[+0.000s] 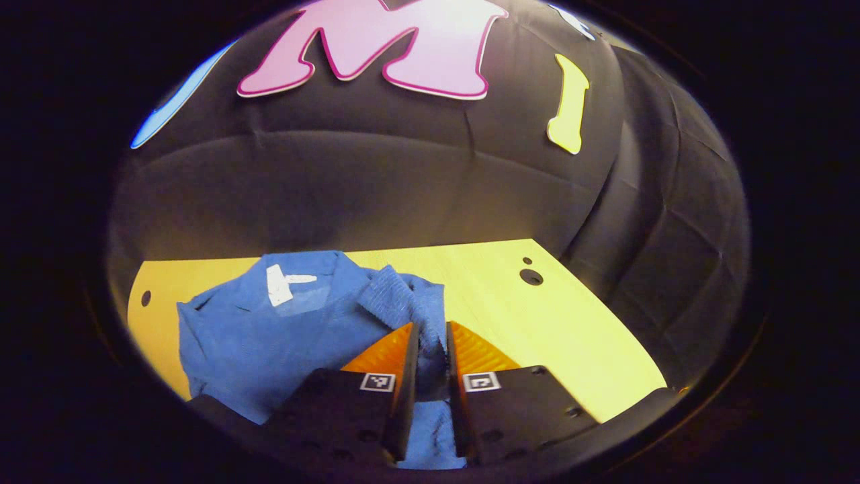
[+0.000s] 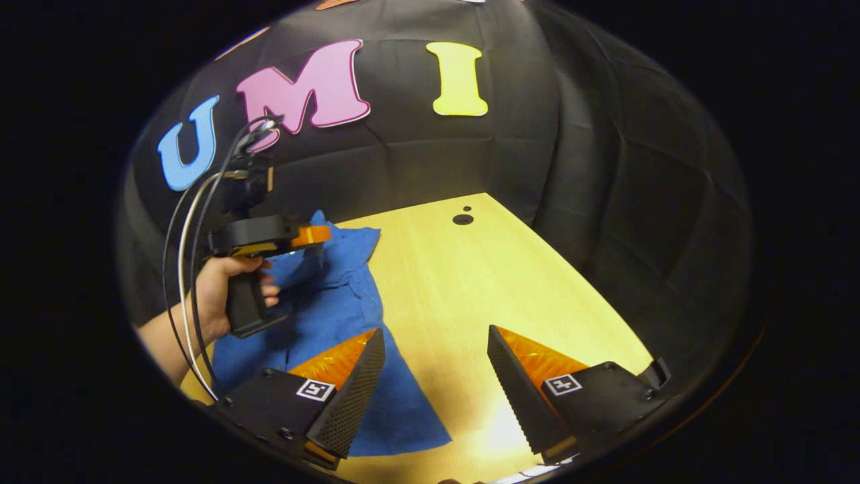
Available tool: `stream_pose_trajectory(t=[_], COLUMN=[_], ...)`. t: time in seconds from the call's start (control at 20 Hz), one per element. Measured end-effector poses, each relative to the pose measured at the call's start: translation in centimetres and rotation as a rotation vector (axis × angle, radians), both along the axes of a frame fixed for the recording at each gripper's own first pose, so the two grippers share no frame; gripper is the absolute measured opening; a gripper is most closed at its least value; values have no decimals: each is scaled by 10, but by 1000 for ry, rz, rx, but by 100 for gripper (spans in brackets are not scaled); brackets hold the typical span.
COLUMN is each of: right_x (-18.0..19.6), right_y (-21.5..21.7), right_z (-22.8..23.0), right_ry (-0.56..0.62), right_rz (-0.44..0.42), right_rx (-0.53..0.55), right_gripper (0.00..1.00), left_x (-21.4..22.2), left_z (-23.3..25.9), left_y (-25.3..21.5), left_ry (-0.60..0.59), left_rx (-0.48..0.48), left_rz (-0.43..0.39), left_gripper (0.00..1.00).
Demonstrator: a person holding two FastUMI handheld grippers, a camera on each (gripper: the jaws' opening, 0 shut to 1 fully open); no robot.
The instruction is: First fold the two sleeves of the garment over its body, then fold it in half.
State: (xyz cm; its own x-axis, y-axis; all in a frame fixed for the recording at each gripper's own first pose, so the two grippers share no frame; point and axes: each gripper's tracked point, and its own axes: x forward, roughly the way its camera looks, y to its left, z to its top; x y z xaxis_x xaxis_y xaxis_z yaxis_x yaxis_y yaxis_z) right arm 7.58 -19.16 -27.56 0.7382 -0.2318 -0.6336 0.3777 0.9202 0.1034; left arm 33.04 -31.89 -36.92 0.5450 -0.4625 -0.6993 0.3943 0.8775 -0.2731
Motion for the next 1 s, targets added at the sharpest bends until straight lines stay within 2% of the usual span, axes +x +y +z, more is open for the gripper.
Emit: stream_pose_trajectory(t=[0.05,0.1,0.2,0.35,0.45,0.55,0.65,0.75,0.9,1.0], right_x=[1,1,3,7,1,-12,-33,-50,-81,-93], right_y=[1,3,5,22,32,40,50,56,64,58], right_z=[-2,-4,-10,-27,-40,-60,-84,-100,-115,-130], right_ry=[2,4,5,34,66,138,232,291,355,422], right_rz=[12,22,34,57,73,102,148,150,90,66], right_rx=[-1,3,25,49,61,48,37,65,134,129], right_gripper=[98,98,98,97,98,98,98,98,98,98], left_x=[-6,-9,-9,-22,-43,-82,-134,-193,-290,-338], left_z=[-2,-7,-1,17,35,49,56,51,36,23], left_y=[-7,-14,-8,21,59,105,156,215,297,343], left_ry=[22,34,11,-33,-55,-42,-29,-2,133,220], left_rx=[-15,-29,-21,-19,-17,-22,2,105,249,312], left_rz=[-4,-10,8,28,61,106,126,136,158,206], left_gripper=[32,54,88,85,85,82,85,85,85,85])
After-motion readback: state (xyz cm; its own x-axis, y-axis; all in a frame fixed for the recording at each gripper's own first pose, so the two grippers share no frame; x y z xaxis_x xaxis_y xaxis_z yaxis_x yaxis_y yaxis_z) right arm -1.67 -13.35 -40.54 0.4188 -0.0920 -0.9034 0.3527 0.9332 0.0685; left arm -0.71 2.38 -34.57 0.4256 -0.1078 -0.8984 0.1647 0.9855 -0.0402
